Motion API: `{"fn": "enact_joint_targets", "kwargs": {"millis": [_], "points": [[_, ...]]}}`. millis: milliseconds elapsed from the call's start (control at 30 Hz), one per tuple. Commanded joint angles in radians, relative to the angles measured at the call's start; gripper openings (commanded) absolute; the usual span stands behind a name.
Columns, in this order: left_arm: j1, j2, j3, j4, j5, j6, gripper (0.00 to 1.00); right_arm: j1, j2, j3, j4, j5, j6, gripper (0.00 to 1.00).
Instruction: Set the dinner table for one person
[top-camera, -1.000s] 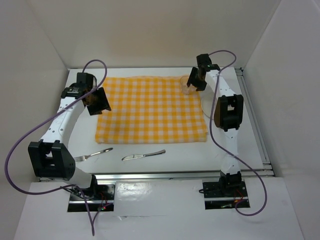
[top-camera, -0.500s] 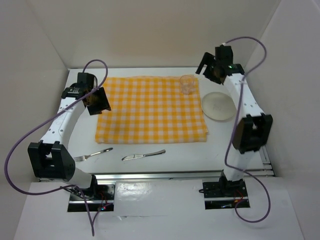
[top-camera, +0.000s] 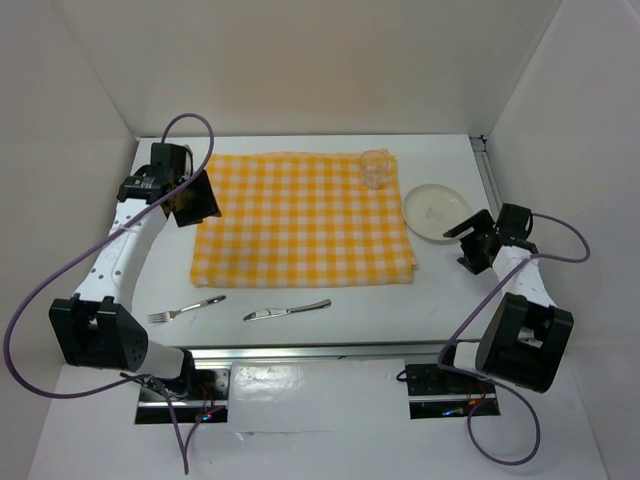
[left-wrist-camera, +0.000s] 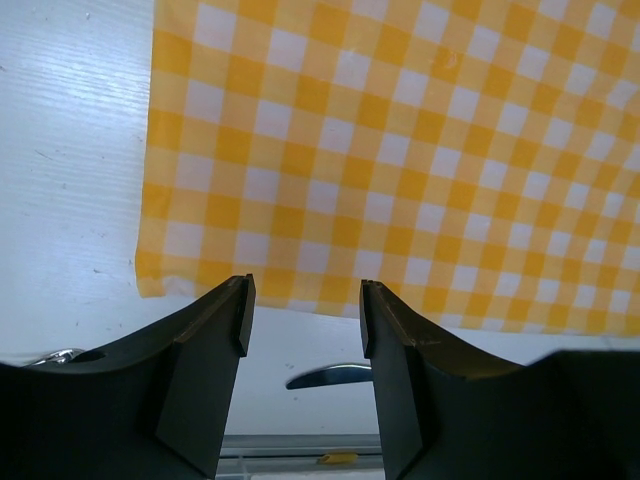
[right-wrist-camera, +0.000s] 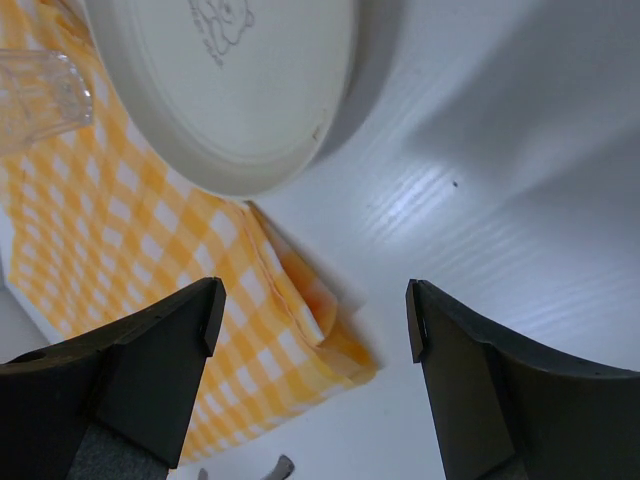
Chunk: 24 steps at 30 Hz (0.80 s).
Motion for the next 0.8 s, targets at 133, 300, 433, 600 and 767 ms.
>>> {"fn": "enact_joint_targets", "kwargs": {"millis": [133,300,433,600,767], "points": [[-0.007,-0.026,0.015,0.01,0.008,0.026,0.63,0.001,0.161,0.02,0.277,-0.062,0.074,0.83],[-0.016,-0.017,0.004,0.019,0.008,0.026,0.63,0.001,0.29,0.068,0.308,-0.041,0.1,0.78],[-0.016,-0.008,0.004,0.019,0.008,0.026,0.63,0.001,0.344,0.068,0.339,-0.026,0.11,0.68],[-0.016,0.002,0.004,0.019,-0.001,0.026,0.63,0.045,0.402,0.103,0.349,0.057,0.11,0.55],[-0.016,0.002,0.014,0.019,-0.001,0.035,0.63,0.056,0.402,0.117,0.359,0.108,0.121,0.3]]}}
